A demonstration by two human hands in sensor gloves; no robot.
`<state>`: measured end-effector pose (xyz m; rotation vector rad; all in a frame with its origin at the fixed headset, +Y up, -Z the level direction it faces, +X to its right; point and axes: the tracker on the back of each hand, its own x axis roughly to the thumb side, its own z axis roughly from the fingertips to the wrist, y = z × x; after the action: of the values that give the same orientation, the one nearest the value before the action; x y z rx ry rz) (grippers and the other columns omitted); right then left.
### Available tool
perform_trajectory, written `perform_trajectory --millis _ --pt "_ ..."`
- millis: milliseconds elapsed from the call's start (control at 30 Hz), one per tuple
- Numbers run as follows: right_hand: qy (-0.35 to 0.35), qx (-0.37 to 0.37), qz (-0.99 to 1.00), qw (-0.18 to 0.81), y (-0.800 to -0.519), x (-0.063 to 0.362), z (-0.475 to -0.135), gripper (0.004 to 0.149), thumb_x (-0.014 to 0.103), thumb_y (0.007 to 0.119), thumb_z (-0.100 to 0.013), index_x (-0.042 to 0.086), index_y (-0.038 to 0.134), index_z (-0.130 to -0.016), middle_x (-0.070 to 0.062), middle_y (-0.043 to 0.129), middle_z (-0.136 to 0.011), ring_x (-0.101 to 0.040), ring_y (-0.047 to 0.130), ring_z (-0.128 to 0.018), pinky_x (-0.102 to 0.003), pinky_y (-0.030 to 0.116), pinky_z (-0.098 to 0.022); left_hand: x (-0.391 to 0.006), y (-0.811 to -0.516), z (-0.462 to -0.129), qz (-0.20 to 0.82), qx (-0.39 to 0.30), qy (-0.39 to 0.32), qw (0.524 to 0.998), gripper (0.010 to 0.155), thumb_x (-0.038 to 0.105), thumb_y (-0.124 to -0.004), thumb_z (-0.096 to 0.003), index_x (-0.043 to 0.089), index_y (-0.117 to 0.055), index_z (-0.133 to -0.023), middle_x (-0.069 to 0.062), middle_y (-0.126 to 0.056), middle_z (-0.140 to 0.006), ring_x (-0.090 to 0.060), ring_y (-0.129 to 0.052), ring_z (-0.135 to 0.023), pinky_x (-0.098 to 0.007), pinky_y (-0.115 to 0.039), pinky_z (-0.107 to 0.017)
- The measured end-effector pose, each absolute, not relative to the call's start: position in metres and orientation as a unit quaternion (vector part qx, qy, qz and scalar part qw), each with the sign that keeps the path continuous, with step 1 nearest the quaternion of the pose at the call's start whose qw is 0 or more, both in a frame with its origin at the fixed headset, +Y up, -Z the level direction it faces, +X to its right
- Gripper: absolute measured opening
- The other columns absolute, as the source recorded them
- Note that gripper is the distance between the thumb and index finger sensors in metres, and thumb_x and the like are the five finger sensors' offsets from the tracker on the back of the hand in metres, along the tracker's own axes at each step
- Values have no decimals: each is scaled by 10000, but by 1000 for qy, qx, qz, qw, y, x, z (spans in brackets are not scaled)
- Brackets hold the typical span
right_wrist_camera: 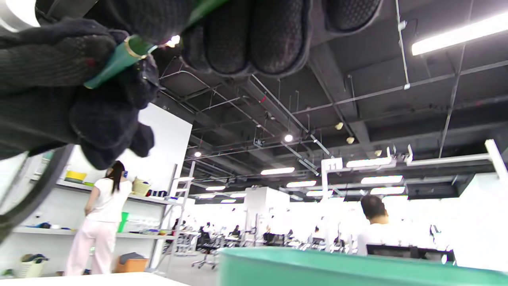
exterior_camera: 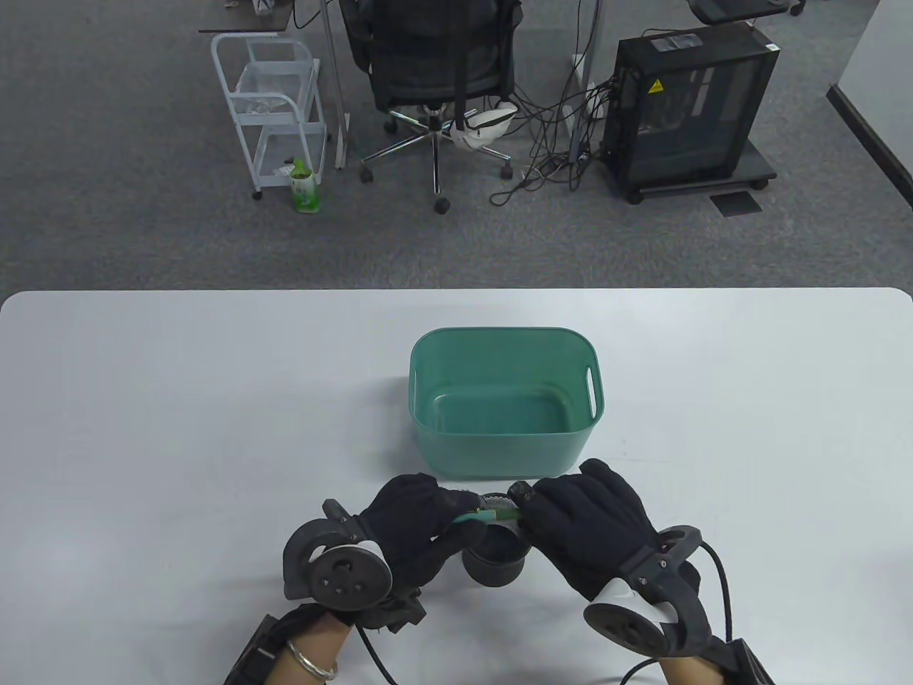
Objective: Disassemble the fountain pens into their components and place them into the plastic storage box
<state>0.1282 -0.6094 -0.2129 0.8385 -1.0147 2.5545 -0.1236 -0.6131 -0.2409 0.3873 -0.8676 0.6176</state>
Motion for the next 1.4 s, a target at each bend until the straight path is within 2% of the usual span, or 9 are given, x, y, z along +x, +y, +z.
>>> perform_trajectory --millis 133,400,833,867,933,1000,1100,1400 --pt "-305 308 880 193 -608 132 -218 417 474 718 -532 317 880 -883 63 879 -806 -107 875 -723 -470 634 -742 -125 -607 -238 287 183 -421 841 459 438 -732 -648 73 -897 -872 15 -1028 -642 -170 -1003 -534 -486 -687 -717" --pt "-285 305 886 201 -604 137 -219 418 473 712 -537 314 882 -885 59 876 -814 -111 873 -732 -474 631 -745 -123 -603 -237 270 190 -431 840 453 430 -728 -652 73 -886 -882 24 -1017 -635 -164 -992 -531 -480 -681 -717" --pt "-323 299 878 188 -602 140 -217 417 470 723 -531 323 883 -886 72 867 -833 -115 863 -759 -479 616 -755 -121 -602 -244 298 169 -436 832 457 431 -708 -666 63 -887 -868 55 -995 -564 -129 -974 -458 -459 -701 -683" --pt "-341 274 880 183 -601 145 -217 414 446 731 -525 302 885 -882 53 864 -834 -133 858 -759 -484 615 -749 -129 -601 -245 306 181 -407 841 456 427 -706 -659 54 -885 -852 61 -986 -546 -123 -970 -439 -452 -708 -677" --pt "-380 229 884 147 -592 170 -219 413 476 718 -529 336 880 -882 89 870 -833 -98 871 -758 -465 639 -749 -156 -596 -252 356 180 -384 833 455 419 -710 -664 47 -882 -861 42 -983 -547 -138 -962 -438 -463 -700 -673" --pt "-380 214 881 186 -586 183 -218 414 465 723 -540 317 875 -895 66 860 -845 -119 857 -769 -480 615 -755 -174 -592 -252 379 194 -356 832 453 413 -720 -670 47 -877 -884 13 -989 -569 -173 -962 -458 -481 -690 -671" --pt "-401 202 875 179 -583 186 -217 415 468 721 -539 317 874 -895 67 859 -845 -118 859 -768 -480 614 -756 -178 -588 -249 342 223 -340 847 453 431 -710 -671 74 -876 -895 19 -998 -595 -170 -975 -483 -479 -693 -678" --pt "-418 201 869 174 -581 186 -211 418 482 715 -540 326 869 -896 75 865 -838 -114 868 -758 -475 623 -752 -163 -596 -249 311 223 -342 858 458 445 -700 -675 95 -860 -924 6 -1010 -662 -186 -991 -554 -489 -700 -691"
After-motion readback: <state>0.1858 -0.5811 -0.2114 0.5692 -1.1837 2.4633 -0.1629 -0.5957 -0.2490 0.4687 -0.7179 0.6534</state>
